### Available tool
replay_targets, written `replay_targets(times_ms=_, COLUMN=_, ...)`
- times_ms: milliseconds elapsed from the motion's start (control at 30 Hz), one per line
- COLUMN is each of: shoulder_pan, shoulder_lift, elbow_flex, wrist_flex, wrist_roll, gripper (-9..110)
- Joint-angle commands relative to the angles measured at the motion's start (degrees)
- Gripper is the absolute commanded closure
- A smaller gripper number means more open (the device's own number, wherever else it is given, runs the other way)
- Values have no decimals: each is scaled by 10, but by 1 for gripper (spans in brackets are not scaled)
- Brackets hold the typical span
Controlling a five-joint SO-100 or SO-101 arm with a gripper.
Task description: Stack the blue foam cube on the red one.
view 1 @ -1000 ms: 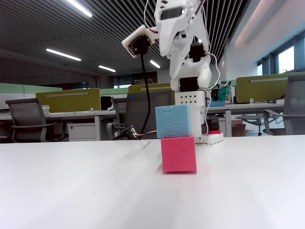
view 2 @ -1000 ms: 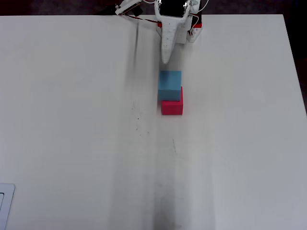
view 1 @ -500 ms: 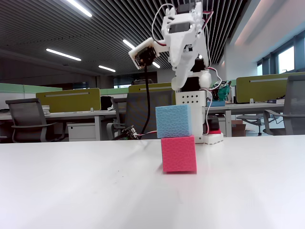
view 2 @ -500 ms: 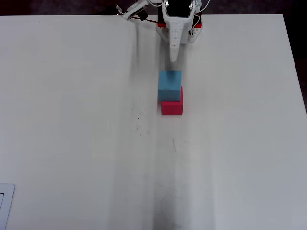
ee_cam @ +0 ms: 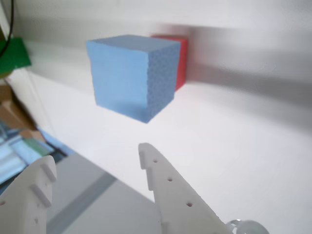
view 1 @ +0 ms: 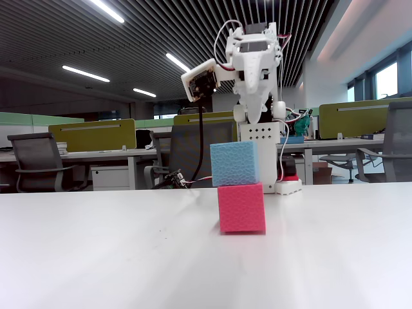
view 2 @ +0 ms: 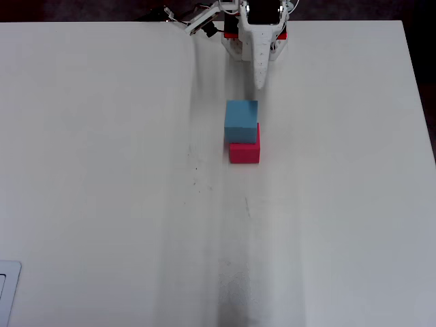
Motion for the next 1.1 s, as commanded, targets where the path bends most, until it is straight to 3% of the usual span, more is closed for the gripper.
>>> replay_targets(times_ms=0, shoulder_pan=5, shoulder_lift=4, elbow_flex=2, wrist_flex=-9, wrist_roll=-5, gripper=80)
replay_targets(times_ms=1067, shoulder_pan=91, shoulder_lift=80, elbow_flex=151, wrist_flex=-39, wrist_roll=-12, gripper=81)
